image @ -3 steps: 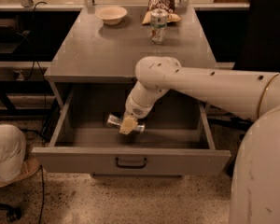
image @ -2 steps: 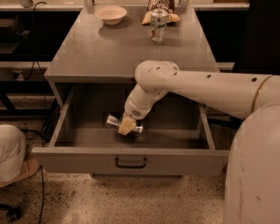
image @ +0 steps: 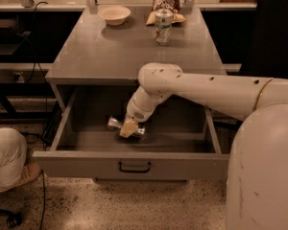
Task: Place redbull can into top drawer
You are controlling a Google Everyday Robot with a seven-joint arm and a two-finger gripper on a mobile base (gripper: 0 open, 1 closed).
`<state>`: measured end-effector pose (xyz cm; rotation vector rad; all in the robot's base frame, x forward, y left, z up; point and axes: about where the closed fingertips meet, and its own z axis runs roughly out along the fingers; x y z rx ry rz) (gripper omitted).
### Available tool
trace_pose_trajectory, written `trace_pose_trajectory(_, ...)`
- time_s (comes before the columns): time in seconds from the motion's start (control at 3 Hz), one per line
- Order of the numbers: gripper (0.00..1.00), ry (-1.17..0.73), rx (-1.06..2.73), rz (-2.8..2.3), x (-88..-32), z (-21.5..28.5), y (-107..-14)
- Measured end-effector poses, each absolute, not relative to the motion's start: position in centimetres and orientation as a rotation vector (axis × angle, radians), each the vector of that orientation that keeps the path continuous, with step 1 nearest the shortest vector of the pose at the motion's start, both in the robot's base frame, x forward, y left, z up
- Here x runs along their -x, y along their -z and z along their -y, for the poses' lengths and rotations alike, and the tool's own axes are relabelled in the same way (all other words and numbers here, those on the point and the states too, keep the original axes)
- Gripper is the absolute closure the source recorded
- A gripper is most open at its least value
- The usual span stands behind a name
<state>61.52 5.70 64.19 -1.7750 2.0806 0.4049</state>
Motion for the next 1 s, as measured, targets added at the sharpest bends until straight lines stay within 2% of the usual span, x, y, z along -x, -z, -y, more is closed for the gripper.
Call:
trace_pose_trajectory(0.33, 0.00, -0.405, 1.772, -2.071, -61.6, -5.5, -64.6)
trace_pose_trajectory(0.67, 0.00, -0.387, 1.754, -2.078, -61.2, -3.8, -66.0)
trace_pose_trajectory(1.0, 0.00, -0.348, 1.709, -2.142, -58.9, 1.2, -70.1)
